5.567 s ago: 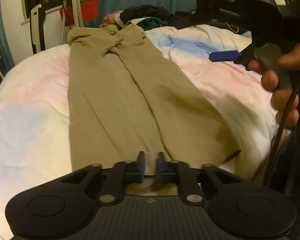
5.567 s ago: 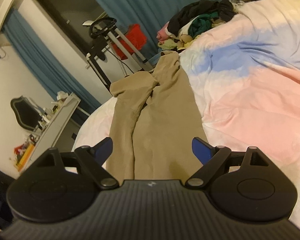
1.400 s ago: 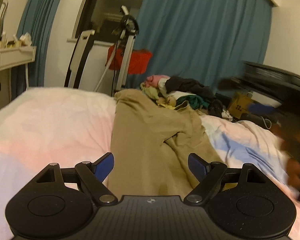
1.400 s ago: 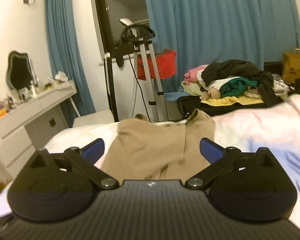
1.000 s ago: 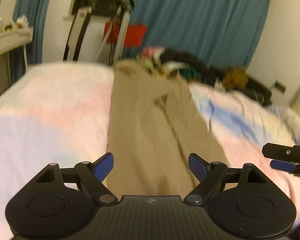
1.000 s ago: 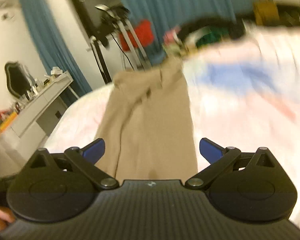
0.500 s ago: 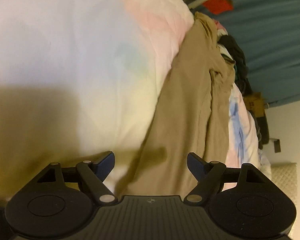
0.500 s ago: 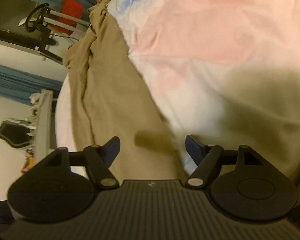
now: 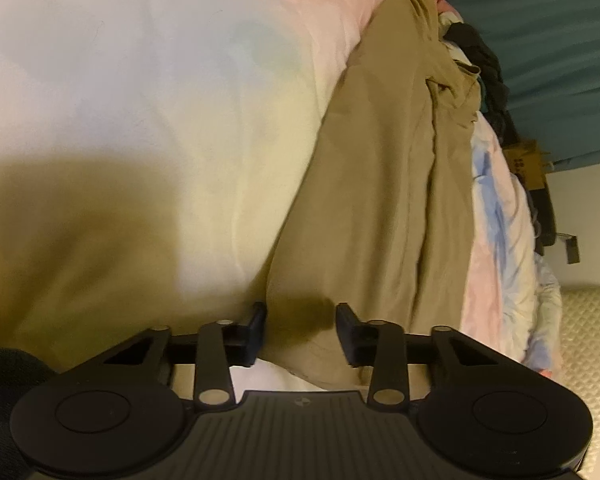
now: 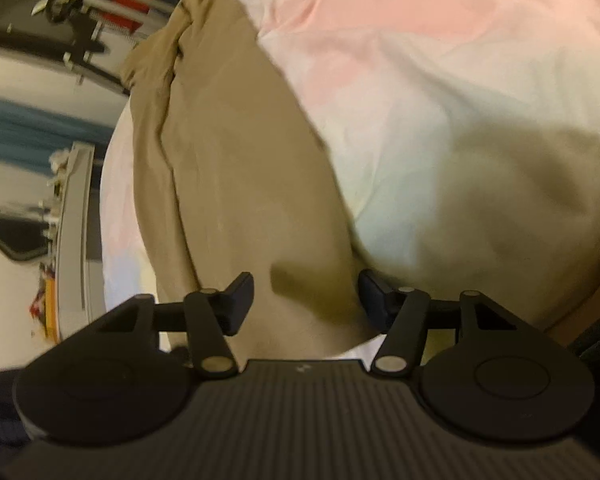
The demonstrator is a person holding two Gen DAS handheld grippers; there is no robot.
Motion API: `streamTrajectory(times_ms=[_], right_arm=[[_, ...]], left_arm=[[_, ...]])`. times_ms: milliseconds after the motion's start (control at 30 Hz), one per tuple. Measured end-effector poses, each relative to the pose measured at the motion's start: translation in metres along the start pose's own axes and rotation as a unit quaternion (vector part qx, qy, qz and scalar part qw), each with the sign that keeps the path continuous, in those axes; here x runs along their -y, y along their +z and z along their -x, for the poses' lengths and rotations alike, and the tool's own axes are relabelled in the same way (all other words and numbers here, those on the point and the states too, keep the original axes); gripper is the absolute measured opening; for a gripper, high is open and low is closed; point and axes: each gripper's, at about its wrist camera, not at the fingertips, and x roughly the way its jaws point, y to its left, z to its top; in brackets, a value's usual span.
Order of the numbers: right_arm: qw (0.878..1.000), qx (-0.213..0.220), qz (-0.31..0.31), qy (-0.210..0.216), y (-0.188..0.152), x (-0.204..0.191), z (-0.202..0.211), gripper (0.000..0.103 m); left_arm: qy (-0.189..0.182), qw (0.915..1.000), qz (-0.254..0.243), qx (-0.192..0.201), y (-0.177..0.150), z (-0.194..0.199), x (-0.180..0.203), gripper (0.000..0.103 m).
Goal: Fold clothes
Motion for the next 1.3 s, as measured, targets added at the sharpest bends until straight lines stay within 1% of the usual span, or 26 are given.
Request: streamTrajectory(times_ms=[67,100,167,200,300,333,367,400,467,500,600,667,767,833,900,1000,1100,1167,1233,1300], right_arm=[[1.0,-0.003,0.018,-0.014,-0.004,-0.004,0.0,0.052],[0.999,-0.002,0.026,-0.022,-0.005,-0.006,0.0,0.051],[0.999,0.003,0.025,-0.028,-0.007,-0.006,0.0,0.051],[0.999,0.006,0.015,-0.03,-0.004,-0.003,0.0,0.05],[1.0,0.007,0.009,-0.028,0.001,-0.002,0.004,0.05],[1.0,0.007,0.008,-0.026,0.003,-0.002,0.006,0.045],[1.0,0.007,0.008,-0.024,0.004,-0.003,0.007,0.021],[1.0,0.007,0.008,-0.022,0.006,-0.003,0.009,0.012],[1.0,0.008,0.009,-0.016,0.009,-0.005,0.013,0.009],[1.0,0.013,0.014,-0.005,0.01,-0.007,0.018,0.009],[0.998,0.035,0.021,0.037,0.018,-0.017,0.046,0.008],[0.995,0.055,0.03,0.071,0.027,-0.028,0.071,0.008],[0.987,0.093,0.065,0.11,0.038,-0.052,0.113,0.008],[0.982,0.112,0.088,0.125,0.042,-0.065,0.135,0.008],[0.976,0.124,0.112,0.137,0.043,-0.074,0.154,0.008],[0.97,0.134,0.137,0.149,0.031,-0.075,0.173,0.008],[0.968,0.128,0.149,0.154,0.006,-0.056,0.185,0.008],[0.971,0.113,0.14,0.16,-0.014,-0.039,0.188,0.008],[0.974,0.095,0.114,0.169,-0.03,-0.021,0.186,0.008],[0.976,0.094,0.096,0.173,-0.037,-0.012,0.186,0.008]], left_arm=[[0.001,1.0,-0.005,-0.007,-0.004,-0.003,0.001,0.023],[0.004,0.9999,-0.008,-0.007,-0.005,-0.004,0.002,0.018],[0.009,0.9999,-0.013,-0.004,-0.008,-0.002,0.004,0.017],[0.006,0.9999,-0.01,-0.003,-0.008,-0.001,0.003,0.015],[-0.003,1.0,0.003,0.006,-0.007,0.004,0.0,0.012],[-0.01,0.9999,0.007,0.009,-0.007,0.007,0.0,0.011],[-0.02,0.9997,0.01,0.013,-0.005,0.011,0.001,0.011],[-0.03,0.9993,0.013,0.016,-0.004,0.014,0.002,0.011],[-0.075,0.9967,0.015,0.027,-0.002,0.028,0.003,0.01],[-0.092,0.9951,0.011,0.034,-0.002,0.036,0.005,0.01],[-0.124,0.9903,-0.011,0.061,0.001,0.062,0.019,0.009],[-0.152,0.9851,-0.019,0.078,0.004,0.083,0.029,0.009],[-0.18,0.9773,-0.04,0.104,0.005,0.113,0.051,0.009],[-0.193,0.9729,-0.05,0.116,0.002,0.13,0.061,0.009],[-0.209,0.969,-0.05,0.122,-0.007,0.144,0.063,0.009],[-0.218,0.9658,-0.056,0.128,-0.032,0.161,0.056,0.009],[-0.225,0.9655,-0.033,0.127,-0.061,0.163,0.041,0.009],[-0.228,0.9653,-0.017,0.126,-0.082,0.166,0.026,0.009],[-0.238,0.9641,0.001,0.118,-0.098,0.166,0.013,0.008],[-0.237,0.9645,0.009,0.116,-0.107,0.166,0.004,0.008]])
